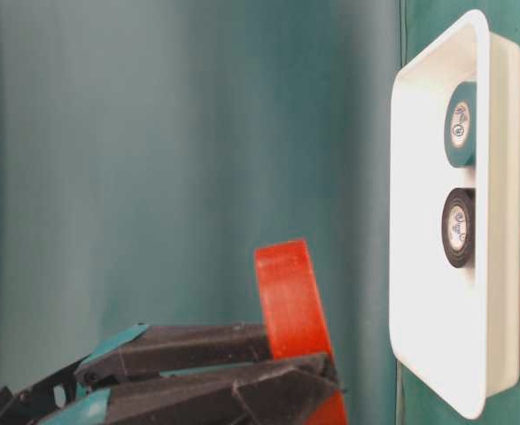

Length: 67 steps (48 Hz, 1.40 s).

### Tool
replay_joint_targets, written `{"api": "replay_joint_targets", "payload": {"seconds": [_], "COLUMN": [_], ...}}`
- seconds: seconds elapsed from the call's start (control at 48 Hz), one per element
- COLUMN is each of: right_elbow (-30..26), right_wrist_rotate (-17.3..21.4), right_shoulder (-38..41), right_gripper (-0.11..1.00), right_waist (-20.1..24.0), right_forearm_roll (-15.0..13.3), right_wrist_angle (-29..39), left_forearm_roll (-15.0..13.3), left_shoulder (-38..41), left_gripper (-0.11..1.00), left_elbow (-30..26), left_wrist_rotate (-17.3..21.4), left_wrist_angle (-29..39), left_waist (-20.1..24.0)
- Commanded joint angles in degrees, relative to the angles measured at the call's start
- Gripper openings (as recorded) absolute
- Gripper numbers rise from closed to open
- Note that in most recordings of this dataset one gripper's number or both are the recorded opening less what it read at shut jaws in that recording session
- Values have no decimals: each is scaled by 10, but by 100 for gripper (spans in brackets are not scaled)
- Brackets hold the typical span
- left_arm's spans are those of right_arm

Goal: Pick up the tape from a random location and place it into the white case.
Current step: 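Lift the red roll and carry it over the white tray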

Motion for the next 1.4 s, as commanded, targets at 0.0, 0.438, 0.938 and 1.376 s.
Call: {"api": "replay_joint_targets", "payload": {"seconds": [0.0,0.438,0.938,1.376], "right_elbow": [-15,-15,-15,-15], "right_wrist_rotate": [0,-2,-2,-3], "right_shoulder": [1,2,2,2], "right_gripper": [82,82,82,82], "right_waist": [-1,-1,-1,-1], "right_forearm_roll": [0,-1,-3,-5], "right_wrist_angle": [-3,1,1,8], "left_forearm_roll": [2,2,2,3], "left_shoulder": [-18,-18,-25,-32], "left_gripper": [24,24,24,24], "left_elbow": [-10,-10,0,6], "left_wrist_rotate": [-1,-1,4,4], "left_wrist_angle": [-2,-2,-2,-2], "left_waist": [0,1,105,258]}}
